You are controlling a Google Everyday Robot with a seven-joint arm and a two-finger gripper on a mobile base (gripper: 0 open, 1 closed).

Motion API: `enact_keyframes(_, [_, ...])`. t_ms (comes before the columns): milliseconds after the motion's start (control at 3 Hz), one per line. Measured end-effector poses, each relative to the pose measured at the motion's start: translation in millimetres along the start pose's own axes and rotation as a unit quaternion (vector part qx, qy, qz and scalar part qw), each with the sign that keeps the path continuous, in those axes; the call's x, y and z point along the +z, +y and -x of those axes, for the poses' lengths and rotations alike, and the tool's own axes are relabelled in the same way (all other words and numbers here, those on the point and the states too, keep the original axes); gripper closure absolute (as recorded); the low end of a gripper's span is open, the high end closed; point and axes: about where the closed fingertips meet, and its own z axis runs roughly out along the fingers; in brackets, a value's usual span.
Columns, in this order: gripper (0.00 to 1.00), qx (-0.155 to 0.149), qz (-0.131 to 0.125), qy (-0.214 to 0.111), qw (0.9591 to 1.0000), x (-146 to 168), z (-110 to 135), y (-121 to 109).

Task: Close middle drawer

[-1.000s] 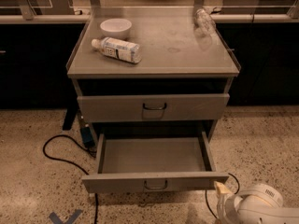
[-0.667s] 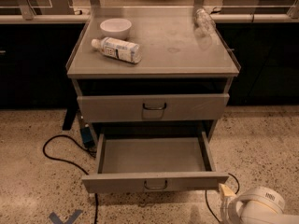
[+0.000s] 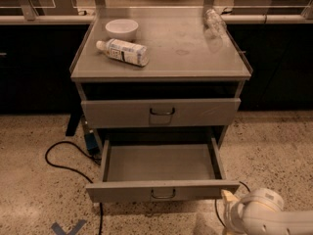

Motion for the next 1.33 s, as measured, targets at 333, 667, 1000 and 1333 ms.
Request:
enact_keyframes(333, [0.00, 0.001, 0.042, -0.002, 0.9991, 43, 11, -8])
enact_keyframes(667, [0.00, 0.012, 0.051, -0.003, 0.9986, 64, 15, -24])
enact_keyframes(1000, [0.00, 0.049, -0.006, -0.023, 0.9985, 49, 8, -61])
enact_keyframes(1333, [0.00, 0.095, -0.102, -0.071, 0.9878, 3, 1, -114])
